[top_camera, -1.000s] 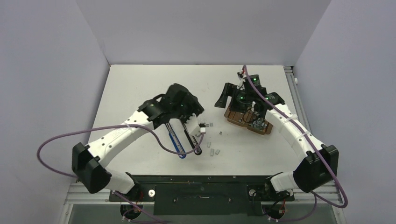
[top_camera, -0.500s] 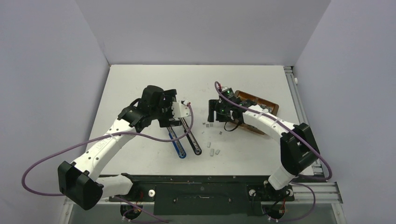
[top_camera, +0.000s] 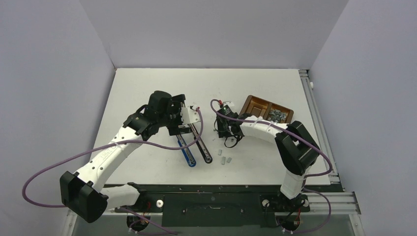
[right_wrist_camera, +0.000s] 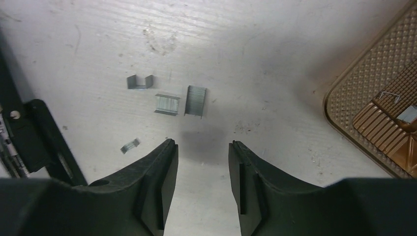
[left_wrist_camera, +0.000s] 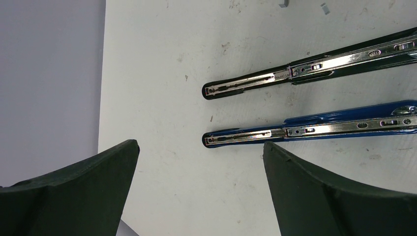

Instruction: Load the staples into the stapler

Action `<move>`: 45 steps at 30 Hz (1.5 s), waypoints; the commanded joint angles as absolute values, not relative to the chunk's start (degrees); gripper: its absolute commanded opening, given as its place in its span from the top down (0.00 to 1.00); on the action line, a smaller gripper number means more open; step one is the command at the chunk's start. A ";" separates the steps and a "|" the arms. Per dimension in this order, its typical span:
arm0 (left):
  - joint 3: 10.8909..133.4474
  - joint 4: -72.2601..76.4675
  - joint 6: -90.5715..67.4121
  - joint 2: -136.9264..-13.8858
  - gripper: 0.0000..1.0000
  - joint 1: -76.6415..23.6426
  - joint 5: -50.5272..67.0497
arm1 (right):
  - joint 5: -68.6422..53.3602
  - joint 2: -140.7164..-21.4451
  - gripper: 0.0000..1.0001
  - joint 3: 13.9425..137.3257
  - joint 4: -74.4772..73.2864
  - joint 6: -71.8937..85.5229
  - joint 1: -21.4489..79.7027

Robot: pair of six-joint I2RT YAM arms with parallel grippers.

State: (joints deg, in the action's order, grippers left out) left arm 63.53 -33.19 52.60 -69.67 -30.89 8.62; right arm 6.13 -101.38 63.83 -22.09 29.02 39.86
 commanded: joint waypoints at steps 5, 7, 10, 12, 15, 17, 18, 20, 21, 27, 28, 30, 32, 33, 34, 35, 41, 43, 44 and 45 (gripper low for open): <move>64.84 -31.18 51.50 -68.00 0.04 -30.76 11.42 | 10.21 -103.78 0.56 62.15 -19.06 28.82 40.52; 65.10 -31.26 51.48 -68.03 0.04 -30.76 11.46 | 9.97 -104.40 0.56 62.26 -18.58 28.91 40.80; 65.26 -31.28 51.82 -67.88 0.04 -30.76 11.29 | 10.33 -105.41 0.56 62.93 -18.46 28.85 41.37; 65.10 -31.18 52.25 -67.57 0.04 -30.76 11.27 | 11.05 -106.15 0.56 63.40 -18.50 28.71 41.60; 64.99 -31.01 52.42 -67.27 0.04 -30.76 11.31 | 12.52 -107.23 0.56 64.29 -19.11 28.56 41.75; 64.97 -30.80 52.47 -67.25 0.04 -30.76 11.25 | 13.40 -107.71 0.57 64.66 -19.31 28.52 41.78; 64.98 -30.71 52.45 -67.24 0.04 -30.76 11.27 | 13.92 -107.84 0.57 64.89 -19.41 28.50 41.75; 64.99 -30.59 52.47 -67.24 0.04 -30.76 11.25 | 14.31 -108.22 0.59 65.04 -19.23 28.27 41.71; 64.90 -30.56 52.47 -67.20 0.04 -30.76 11.25 | 14.51 -108.39 0.60 65.17 -19.09 28.25 41.71; 64.60 -30.63 52.78 -66.90 0.04 -30.76 11.25 | 15.70 -109.11 0.69 65.57 -19.02 28.04 41.66; 64.60 -30.70 52.82 -66.89 0.04 -30.76 11.26 | 15.86 -109.04 0.70 65.51 -19.04 28.02 41.70; 64.69 -30.76 52.89 -66.94 0.04 -30.76 11.37 | 15.92 -108.76 0.73 65.13 -19.09 27.90 41.67; 64.75 -30.76 52.99 -66.98 0.04 -30.83 11.42 | 16.01 -108.41 0.76 64.63 -18.99 27.95 41.67; 64.85 -30.75 52.95 -67.05 0.04 -30.85 11.50 | 15.99 -108.31 0.77 64.43 -18.82 27.98 41.66; 64.83 -30.74 52.99 -67.07 0.04 -30.89 11.62 | 15.92 -108.21 0.79 64.20 -18.67 28.03 41.67; 64.83 -30.68 53.00 -67.09 0.04 -30.98 11.63 | 15.81 -108.12 0.80 63.97 -18.44 28.04 41.71; 64.41 -31.11 53.13 -66.67 0.04 -31.54 11.85 | 15.40 -108.17 0.85 63.65 -17.79 28.12 41.71; 64.21 -31.17 53.34 -66.57 0.04 -31.72 11.92 | 15.46 -108.27 0.85 63.76 -17.84 28.12 41.67; 64.23 -31.20 53.49 -66.49 0.04 -31.80 11.99 | 15.39 -108.36 0.85 63.79 -17.82 28.03 41.68; 64.17 -31.16 53.60 -66.53 0.04 -31.89 11.96 | 15.50 -108.37 0.85 63.87 -17.84 27.99 41.66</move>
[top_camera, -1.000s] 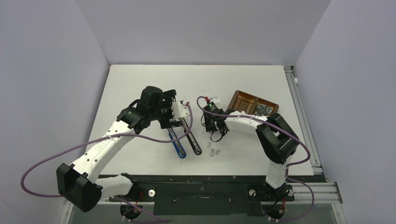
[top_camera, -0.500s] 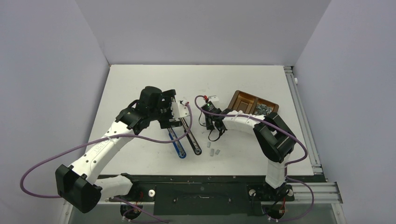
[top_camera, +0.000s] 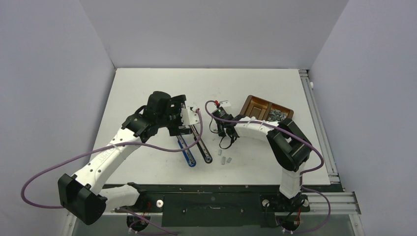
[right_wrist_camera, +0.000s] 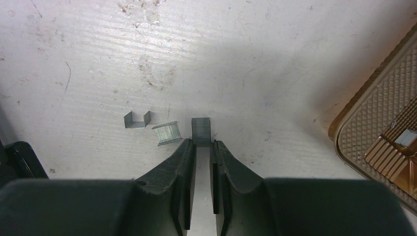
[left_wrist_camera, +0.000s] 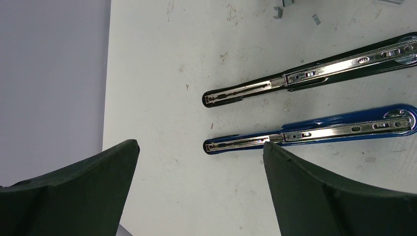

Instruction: Load the staples into the stapler

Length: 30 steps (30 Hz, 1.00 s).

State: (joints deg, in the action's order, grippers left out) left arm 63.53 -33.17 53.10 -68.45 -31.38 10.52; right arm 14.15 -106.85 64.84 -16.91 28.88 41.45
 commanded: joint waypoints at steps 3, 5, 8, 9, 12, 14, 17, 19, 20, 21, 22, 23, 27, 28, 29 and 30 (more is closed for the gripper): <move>64.25 -31.07 53.52 -66.49 0.04 -32.07 12.32 | 15.83 -107.99 0.86 63.63 -17.97 27.94 41.68; 64.06 -30.71 53.59 -66.44 0.04 -32.17 12.61 | 15.97 -107.55 0.88 63.61 -18.24 27.79 41.52; 63.08 -29.40 53.77 -65.96 0.04 -32.34 12.86 | 15.53 -106.18 0.91 63.98 -19.07 27.77 41.29; 62.54 -28.72 54.01 -65.74 0.04 -32.42 12.98 | 15.00 -105.47 0.91 64.13 -19.39 27.84 41.09; 60.48 -24.89 54.82 -64.30 0.04 -32.52 13.76 | 12.30 -102.63 0.91 64.98 -20.49 28.07 40.04; 58.83 -22.06 55.15 -62.99 0.04 -32.61 14.52 | 9.53 -100.18 0.91 65.60 -21.33 28.25 39.05; 55.94 -17.06 57.35 -60.45 0.04 -32.61 16.15 | 2.89 -95.77 0.91 66.43 -22.31 28.67 36.75; 53.09 -12.21 59.72 -58.46 0.04 -32.67 17.10 | -3.40 -92.77 0.91 67.29 -22.88 29.09 34.85; 51.16 -9.88 61.22 -57.58 0.04 -32.88 17.34 | -6.50 -91.35 0.91 67.91 -23.20 29.21 34.09; 49.76 -7.05 62.74 -56.71 0.04 -33.06 17.62 | -9.22 -89.85 0.91 68.53 -23.51 29.40 33.29; 48.48 -4.24 64.07 -56.04 0.04 -33.19 17.96 | -12.33 -88.53 0.90 69.17 -23.67 29.48 32.66; 47.36 -1.71 65.80 -55.51 0.04 -33.34 18.33 | -15.59 -87.30 0.90 69.81 -23.84 29.71 31.92; 42.39 9.88 74.96 -54.25 0.04 -33.70 22.08 | -28.84 -83.37 0.89 72.21 -22.64 32.58 29.25; 41.35 13.04 77.43 -54.27 0.04 -33.75 23.34 | -32.50 -82.77 0.89 72.69 -22.00 33.67 28.80; 40.60 16.67 80.35 -54.68 0.04 -33.79 24.69 | -35.57 -82.26 0.88 73.05 -20.98 35.26 28.17; 40.19 18.57 81.74 -54.91 0.04 -33.88 26.19 | -38.05 -81.72 0.88 73.12 -19.55 37.03 27.92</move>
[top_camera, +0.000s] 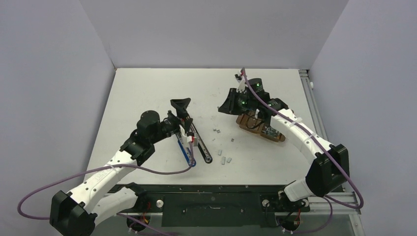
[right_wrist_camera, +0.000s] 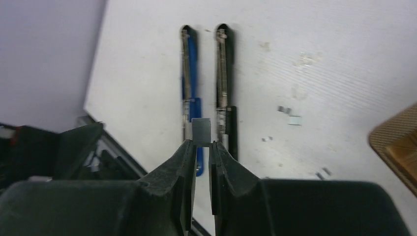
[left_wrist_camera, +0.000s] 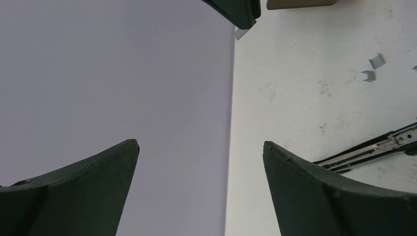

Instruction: Load the staples into the stapler

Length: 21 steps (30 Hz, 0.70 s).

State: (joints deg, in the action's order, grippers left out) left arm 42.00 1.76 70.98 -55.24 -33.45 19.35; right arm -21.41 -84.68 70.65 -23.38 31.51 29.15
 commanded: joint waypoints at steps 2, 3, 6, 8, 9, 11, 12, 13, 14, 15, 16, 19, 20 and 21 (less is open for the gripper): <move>39.76 23.12 86.23 -56.41 0.04 -34.11 28.52 | -42.86 -80.91 0.88 72.93 -16.02 40.76 27.14; 39.69 24.73 87.93 -57.17 0.04 -34.29 29.26 | -44.90 -80.60 0.88 72.80 -14.22 42.69 26.94; 40.45 27.84 92.12 -59.23 0.04 -34.41 30.61 | -49.11 -79.39 0.88 71.89 -8.58 48.32 26.81; 40.60 29.64 92.89 -59.87 0.04 -34.39 31.97 | -50.94 -78.47 0.88 70.71 -4.22 52.03 26.72; 40.60 30.19 93.17 -59.87 0.04 -34.38 32.84 | -51.70 -78.08 0.88 70.22 -2.00 53.95 26.72; 40.42 30.31 94.37 -59.65 0.04 -34.42 34.44 | -52.89 -77.48 0.88 69.17 1.07 56.77 26.72; 40.16 30.16 95.33 -59.45 0.04 -34.45 35.23 | -53.36 -77.10 0.88 68.52 3.52 58.25 26.72; 39.90 29.76 96.51 -59.23 0.03 -34.45 35.86 | -54.09 -76.88 0.88 67.87 5.19 59.54 26.72; 39.70 29.41 97.52 -59.02 0.03 -34.45 36.34 | -54.46 -76.76 0.88 67.33 6.35 60.59 26.72; 39.69 29.43 97.78 -58.86 0.02 -34.45 36.81 | -54.90 -76.62 0.88 66.92 7.34 61.52 26.72; 39.83 29.40 98.00 -58.69 0.01 -34.52 37.05 | -55.32 -76.57 0.88 66.55 8.15 62.25 26.72; 40.59 27.84 99.63 -58.17 0.07 -34.63 37.81 | -56.51 -76.18 0.88 64.71 12.87 65.86 26.80; 41.05 26.77 100.45 -58.06 0.10 -34.69 37.93 | -57.00 -76.13 0.88 63.74 15.36 67.60 26.85; 41.57 25.93 101.01 -58.06 0.12 -34.76 37.89 | -57.44 -76.32 0.88 63.23 17.20 68.93 26.89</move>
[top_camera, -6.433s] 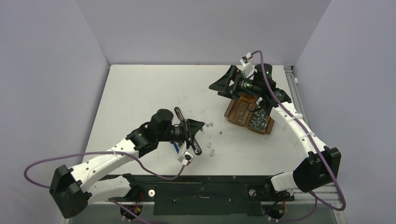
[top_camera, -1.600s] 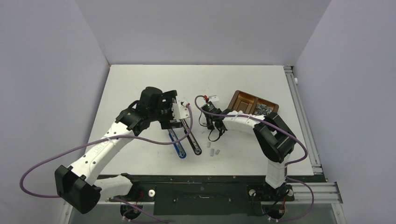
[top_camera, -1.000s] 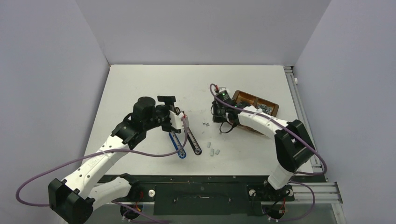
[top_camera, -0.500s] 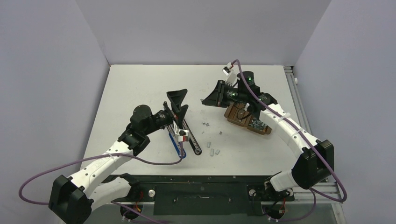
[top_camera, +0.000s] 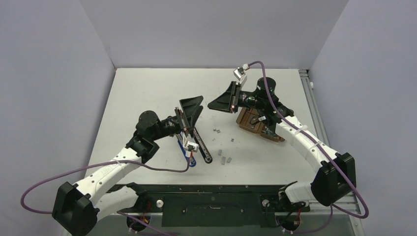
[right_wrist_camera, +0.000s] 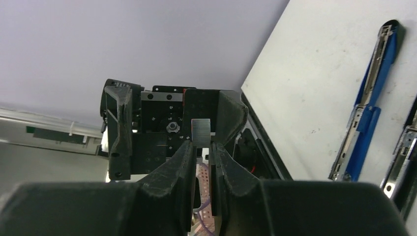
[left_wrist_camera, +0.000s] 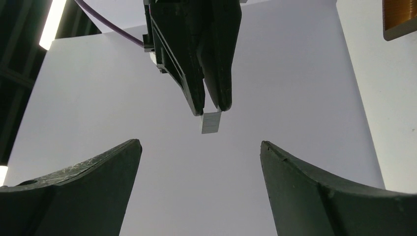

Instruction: Load the staples into the stapler

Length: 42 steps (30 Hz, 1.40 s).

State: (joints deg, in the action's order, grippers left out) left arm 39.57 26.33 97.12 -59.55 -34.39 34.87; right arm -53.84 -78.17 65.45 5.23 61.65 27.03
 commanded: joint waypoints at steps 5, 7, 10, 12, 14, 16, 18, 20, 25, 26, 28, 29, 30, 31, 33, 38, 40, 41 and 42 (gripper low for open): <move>43.61 24.88 103.07 -58.98 0.24 -35.15 37.19 | -57.91 -76.97 0.88 61.95 20.50 71.40 27.34; 43.97 24.92 103.68 -59.40 0.28 -35.16 37.14 | -58.00 -77.33 0.88 61.47 22.42 72.63 27.78; 44.28 25.05 103.89 -59.92 0.31 -35.20 37.18 | -57.91 -77.80 0.88 61.61 22.83 73.06 28.20; 44.47 25.20 103.89 -60.23 0.34 -35.24 37.26 | -58.00 -78.08 0.88 61.55 23.60 73.61 28.36; 44.78 25.34 103.89 -60.53 0.37 -35.24 37.14 | -58.22 -78.52 0.88 61.00 25.37 74.70 28.47; 44.90 25.42 103.81 -60.72 0.38 -35.24 37.09 | -58.42 -78.97 0.88 60.49 27.32 76.02 28.69; 44.90 25.37 103.71 -60.81 0.40 -35.24 37.08 | -58.32 -79.40 0.88 60.22 28.28 76.31 28.92; 44.90 25.57 103.79 -61.03 0.43 -35.29 36.91 | -58.12 -79.71 0.88 60.19 28.57 76.40 29.23; 45.34 25.84 103.13 -61.41 0.46 -35.40 36.78 | -57.85 -80.67 0.89 59.90 29.63 76.81 29.77; 45.35 25.91 103.02 -61.43 0.47 -35.46 36.85 | -57.83 -80.87 0.89 59.84 29.94 76.92 29.79; 45.35 26.04 102.61 -61.29 0.48 -35.53 36.74 | -57.83 -81.08 0.89 59.58 30.79 77.42 29.90; 45.27 26.09 102.46 -61.18 0.50 -35.59 36.73 | -57.76 -81.18 0.89 59.47 31.41 77.78 29.89; 45.26 25.96 102.34 -61.17 0.51 -35.59 36.70 | -57.75 -81.27 0.89 59.37 32.02 78.16 29.88; 45.26 25.85 102.23 -61.01 0.53 -35.66 36.61 | -57.74 -81.33 0.89 59.14 32.72 78.57 29.88; 45.33 25.52 101.78 -60.83 0.58 -35.68 36.41 | -57.68 -81.54 0.89 58.75 34.30 79.58 29.88; 45.37 24.50 101.17 -60.10 0.72 -35.68 36.04 | -57.31 -81.66 0.89 58.10 35.46 80.15 29.97; 45.15 24.03 101.16 -59.82 0.78 -35.72 36.04 | -57.26 -81.68 0.89 57.97 35.55 80.09 29.99; 45.03 23.87 101.16 -59.65 0.80 -35.77 36.04 | -57.22 -81.64 0.89 57.86 35.55 80.02 29.97; 44.86 23.56 101.16 -59.51 0.81 -35.77 36.05 | -57.22 -81.58 0.89 57.76 35.50 79.93 29.97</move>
